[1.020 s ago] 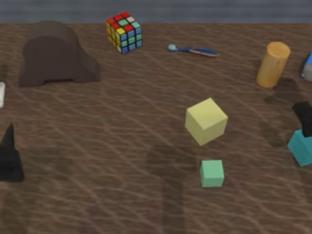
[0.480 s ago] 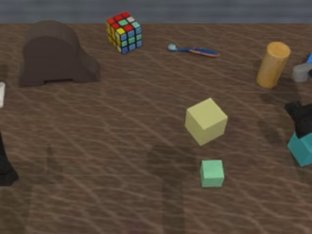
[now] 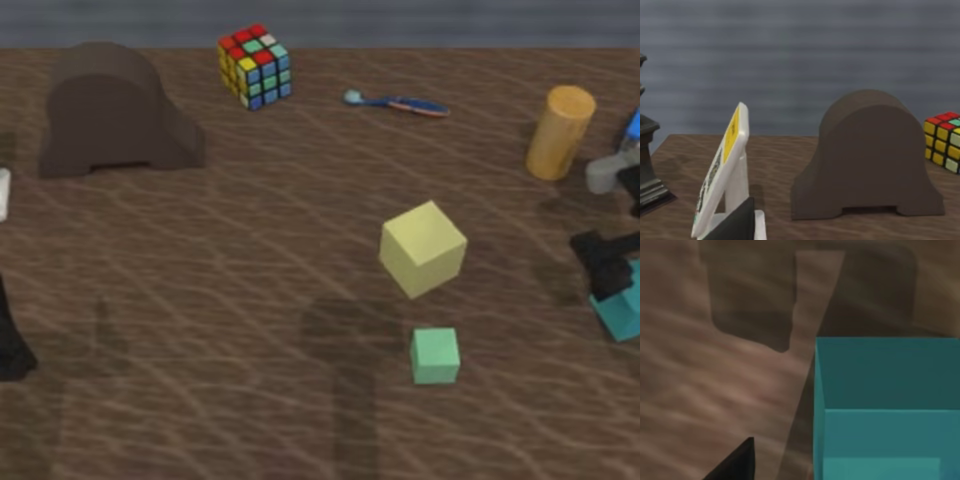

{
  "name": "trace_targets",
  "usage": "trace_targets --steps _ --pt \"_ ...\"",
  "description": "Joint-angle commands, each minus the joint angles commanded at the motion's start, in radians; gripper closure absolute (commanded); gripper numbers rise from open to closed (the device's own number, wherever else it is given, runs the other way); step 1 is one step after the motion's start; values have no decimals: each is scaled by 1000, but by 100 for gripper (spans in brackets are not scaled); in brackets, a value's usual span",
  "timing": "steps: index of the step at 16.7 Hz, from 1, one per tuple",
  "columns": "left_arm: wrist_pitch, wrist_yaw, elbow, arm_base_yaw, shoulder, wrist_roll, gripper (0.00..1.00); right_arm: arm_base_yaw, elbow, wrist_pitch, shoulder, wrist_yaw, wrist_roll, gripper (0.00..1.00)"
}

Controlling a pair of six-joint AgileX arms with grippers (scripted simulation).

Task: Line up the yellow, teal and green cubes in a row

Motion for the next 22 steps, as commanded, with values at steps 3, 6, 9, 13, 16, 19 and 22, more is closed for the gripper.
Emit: trace_targets --steps 3,6,9,13,16,19,22 --pt "0 0 0 0 0 0 0 1 -68 126 55 0 3 0" --pt "0 0 0 0 0 0 0 2 -99 179 82 1 4 0" --pt "0 0 0 0 0 0 0 2 -99 179 82 1 4 0" --pt "0 0 0 0 0 0 0 2 -99 179 82 1 4 30" --pt "0 0 0 0 0 0 0 2 -99 179 82 1 4 53" --pt "0 0 0 0 0 0 0 2 -99 179 82 1 4 75" --pt "0 0 0 0 0 0 0 2 -99 179 82 1 4 98"
